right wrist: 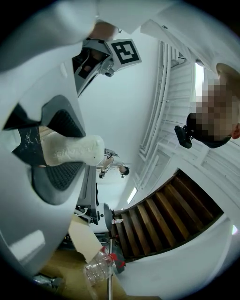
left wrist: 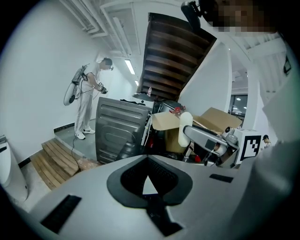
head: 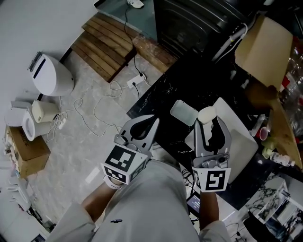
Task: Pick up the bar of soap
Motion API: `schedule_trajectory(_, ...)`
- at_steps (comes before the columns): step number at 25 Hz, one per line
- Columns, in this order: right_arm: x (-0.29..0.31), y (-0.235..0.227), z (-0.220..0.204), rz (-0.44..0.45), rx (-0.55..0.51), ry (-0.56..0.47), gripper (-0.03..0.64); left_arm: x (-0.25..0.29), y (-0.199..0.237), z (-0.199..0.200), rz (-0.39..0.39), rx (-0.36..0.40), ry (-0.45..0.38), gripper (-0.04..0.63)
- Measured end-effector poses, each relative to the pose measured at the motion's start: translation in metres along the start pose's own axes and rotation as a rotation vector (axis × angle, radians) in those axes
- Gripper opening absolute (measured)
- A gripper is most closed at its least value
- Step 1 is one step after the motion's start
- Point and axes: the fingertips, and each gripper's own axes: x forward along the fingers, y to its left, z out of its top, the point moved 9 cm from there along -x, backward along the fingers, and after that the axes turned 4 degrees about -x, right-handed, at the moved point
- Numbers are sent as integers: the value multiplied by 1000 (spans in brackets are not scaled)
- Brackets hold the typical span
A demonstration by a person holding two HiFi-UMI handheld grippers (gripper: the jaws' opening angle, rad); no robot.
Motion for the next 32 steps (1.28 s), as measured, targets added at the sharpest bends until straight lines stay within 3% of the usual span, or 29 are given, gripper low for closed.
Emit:
schedule_trajectory(13, -30, -3, 43, -75, 56, -130, 180, -24, -11, 7, 1, 19, -60, 6)
schedule_trajectory(32, -36, -1, 45, -71, 18, -109, 179, -30, -20, 8, 5, 18, -85, 6)
